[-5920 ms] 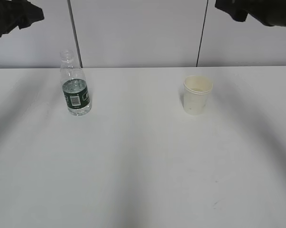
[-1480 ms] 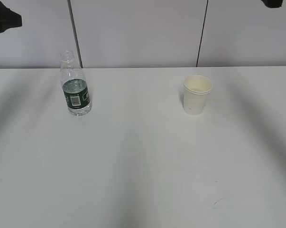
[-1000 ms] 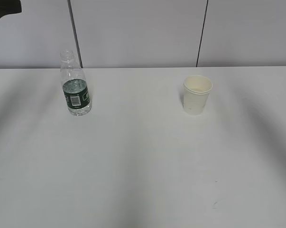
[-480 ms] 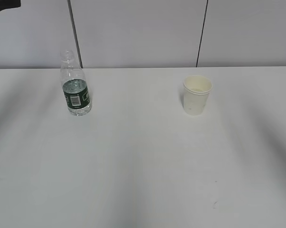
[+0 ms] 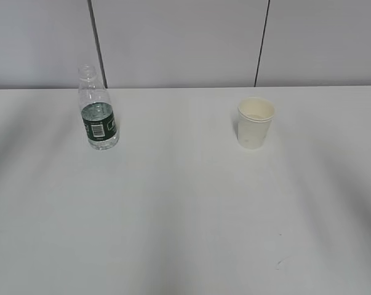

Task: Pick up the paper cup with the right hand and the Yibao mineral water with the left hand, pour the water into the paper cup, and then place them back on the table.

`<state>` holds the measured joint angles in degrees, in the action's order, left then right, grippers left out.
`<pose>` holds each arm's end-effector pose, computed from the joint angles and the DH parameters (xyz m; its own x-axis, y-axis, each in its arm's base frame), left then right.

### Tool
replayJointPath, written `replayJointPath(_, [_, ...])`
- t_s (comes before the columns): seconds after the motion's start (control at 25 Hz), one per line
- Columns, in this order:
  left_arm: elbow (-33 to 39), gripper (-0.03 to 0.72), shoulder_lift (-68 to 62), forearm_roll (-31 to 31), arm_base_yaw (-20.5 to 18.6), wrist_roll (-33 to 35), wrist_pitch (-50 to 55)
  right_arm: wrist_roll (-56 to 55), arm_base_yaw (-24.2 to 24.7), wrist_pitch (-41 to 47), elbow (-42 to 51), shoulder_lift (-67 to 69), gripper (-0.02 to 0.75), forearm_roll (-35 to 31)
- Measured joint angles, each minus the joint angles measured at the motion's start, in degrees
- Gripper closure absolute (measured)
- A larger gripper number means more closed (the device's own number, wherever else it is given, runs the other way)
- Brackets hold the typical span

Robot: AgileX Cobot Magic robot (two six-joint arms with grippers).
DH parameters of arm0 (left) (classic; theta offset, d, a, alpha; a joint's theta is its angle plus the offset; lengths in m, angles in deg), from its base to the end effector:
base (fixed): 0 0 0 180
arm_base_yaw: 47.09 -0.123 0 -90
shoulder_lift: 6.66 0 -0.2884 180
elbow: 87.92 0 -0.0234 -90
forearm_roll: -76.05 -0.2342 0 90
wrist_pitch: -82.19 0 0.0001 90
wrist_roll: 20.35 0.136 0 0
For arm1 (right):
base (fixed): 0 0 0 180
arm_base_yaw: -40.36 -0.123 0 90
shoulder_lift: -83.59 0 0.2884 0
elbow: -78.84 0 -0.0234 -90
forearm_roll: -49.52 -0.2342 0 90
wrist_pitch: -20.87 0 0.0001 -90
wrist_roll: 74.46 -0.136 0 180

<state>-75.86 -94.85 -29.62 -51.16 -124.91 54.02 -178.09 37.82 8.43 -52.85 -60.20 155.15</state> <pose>0.3440 -0.0374 0.3542 -0.2959 0.0271 -0.9548 0.3833 0.9190 -0.0927 0.1298 0.0339 0.3439 0.0465 -0.0382 -0.9982 -0.2488 0.9673 -0.0486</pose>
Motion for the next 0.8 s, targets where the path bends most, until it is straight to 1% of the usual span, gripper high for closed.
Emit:
replayJointPath(0.28, [0.0, 0.239, 0.1, 0.0, 0.0, 0.0, 1.1, 0.0, 0.0, -0.1, 3.5, -5.5, 0.152, 0.0])
replayJointPath(0.4, [0.0, 0.239, 0.1, 0.0, 0.0, 0.0, 5.2, 0.0, 0.0, 0.1, 4.9, -6.7, 0.152, 0.0])
replayJointPath(0.6, [0.0, 0.239, 0.1, 0.0, 0.0, 0.0, 15.1, 0.0, 0.0, 0.5, 6.3, -7.2, 0.152, 0.0])
replayJointPath(0.8, [1.1, 0.239, 0.1, 0.0, 0.0, 0.0, 20.7, 0.0, 0.0, 1.9, 6.8, -7.2, 0.152, 0.0])
